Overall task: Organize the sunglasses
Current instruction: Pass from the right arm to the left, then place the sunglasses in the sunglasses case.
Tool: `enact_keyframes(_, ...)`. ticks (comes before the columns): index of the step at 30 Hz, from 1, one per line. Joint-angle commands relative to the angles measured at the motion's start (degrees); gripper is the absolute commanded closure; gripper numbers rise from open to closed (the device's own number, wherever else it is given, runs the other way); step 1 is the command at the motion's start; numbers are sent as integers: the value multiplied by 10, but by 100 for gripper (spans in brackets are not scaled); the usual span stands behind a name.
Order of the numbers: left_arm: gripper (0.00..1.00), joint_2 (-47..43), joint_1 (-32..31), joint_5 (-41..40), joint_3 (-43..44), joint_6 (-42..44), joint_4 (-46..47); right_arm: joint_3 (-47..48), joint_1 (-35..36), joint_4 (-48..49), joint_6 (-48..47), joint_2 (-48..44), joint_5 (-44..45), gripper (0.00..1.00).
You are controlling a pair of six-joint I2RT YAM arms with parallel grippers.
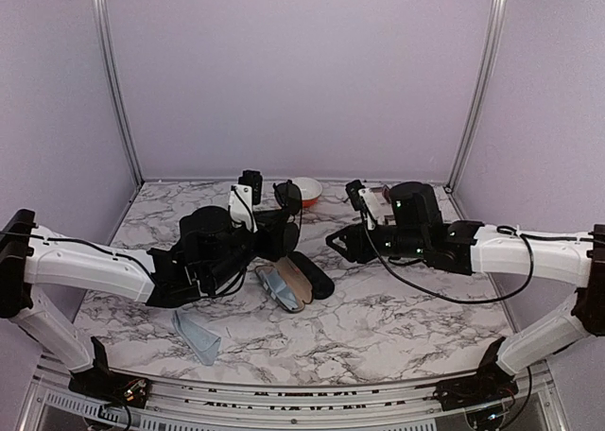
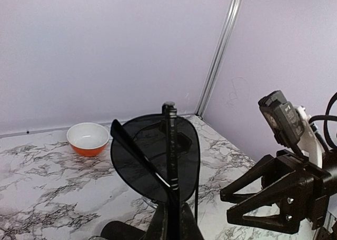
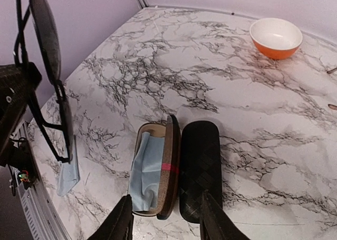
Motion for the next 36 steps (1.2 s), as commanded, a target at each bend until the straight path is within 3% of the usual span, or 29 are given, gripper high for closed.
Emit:
enact_keyframes(1, 96, -49, 12, -52, -25, -73, -71, 36, 4, -42, -9, 52, -23, 58)
enact_keyframes(13, 100, -17, 26, -80, 24, -348, -268, 82, 4, -59, 14, 163, 9, 61)
enact_keyframes(19, 100, 67, 37, -71, 153, -544, -494, 55, 4, -51, 18, 165, 21, 63)
enact_keyframes(24, 100, 102, 38, -56, 174, -663, -569, 34, 5, -22, 23, 170, -3, 64)
enact_keyframes(29, 100, 128, 39, -44, 209, -720, -651, 29, 9, -9, 21, 186, -15, 66)
enact_keyframes(36, 100, 169, 41, -28, 231, -726, -655, 30, 15, 8, 17, 203, -34, 66)
